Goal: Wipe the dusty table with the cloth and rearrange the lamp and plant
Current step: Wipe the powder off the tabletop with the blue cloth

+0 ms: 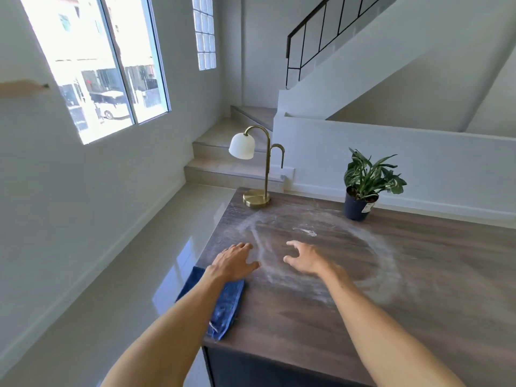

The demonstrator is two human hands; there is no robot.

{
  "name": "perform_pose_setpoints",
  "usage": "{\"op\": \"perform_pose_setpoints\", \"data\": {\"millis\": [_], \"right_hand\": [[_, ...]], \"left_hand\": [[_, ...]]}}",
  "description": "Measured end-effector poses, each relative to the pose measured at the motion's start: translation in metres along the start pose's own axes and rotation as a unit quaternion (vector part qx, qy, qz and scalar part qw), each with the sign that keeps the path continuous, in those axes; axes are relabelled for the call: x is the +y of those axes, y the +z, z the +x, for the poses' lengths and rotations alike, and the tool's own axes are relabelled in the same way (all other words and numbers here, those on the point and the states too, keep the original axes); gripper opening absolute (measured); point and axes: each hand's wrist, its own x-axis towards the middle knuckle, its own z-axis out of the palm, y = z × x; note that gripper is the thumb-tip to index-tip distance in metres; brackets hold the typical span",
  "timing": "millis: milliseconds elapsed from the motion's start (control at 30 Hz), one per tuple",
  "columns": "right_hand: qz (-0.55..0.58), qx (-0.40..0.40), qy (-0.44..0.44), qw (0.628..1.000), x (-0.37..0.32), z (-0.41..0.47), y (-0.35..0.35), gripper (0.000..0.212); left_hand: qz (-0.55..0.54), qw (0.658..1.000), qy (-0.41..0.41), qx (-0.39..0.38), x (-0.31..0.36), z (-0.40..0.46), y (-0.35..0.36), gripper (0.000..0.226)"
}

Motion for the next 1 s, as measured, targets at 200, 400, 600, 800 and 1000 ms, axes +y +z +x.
{"op": "perform_pose_setpoints", "data": {"millis": [200,400,600,800,1000], "right_hand": [[-0.023,-0.030,-0.036,0.999,-0.059,0.000,0.045,0.063],[-0.033,-0.049,-0.047,0.997,-0.087,-0.006,0.082,0.061],[-0.037,-0.065,-0.047,0.996,-0.096,-0.007,0.108,0.063],[-0.044,-0.043,-0.045,0.997,-0.093,-0.002,0.124,0.058],[0.003,0.055,-0.088,0.995,-0.086,-0.008,0.138,0.017]], "left_hand": [[0.004,0.999,-0.033,0.012,-0.069,-0.046,-0.011,0.062],[0.013,0.999,-0.048,0.011,-0.108,-0.075,-0.007,0.054],[-0.007,0.999,-0.054,0.001,-0.122,-0.077,0.004,0.040],[-0.011,0.998,-0.053,0.033,-0.133,-0.064,0.015,0.032],[-0.058,0.995,-0.039,0.071,-0.140,-0.055,0.022,0.014]]}}
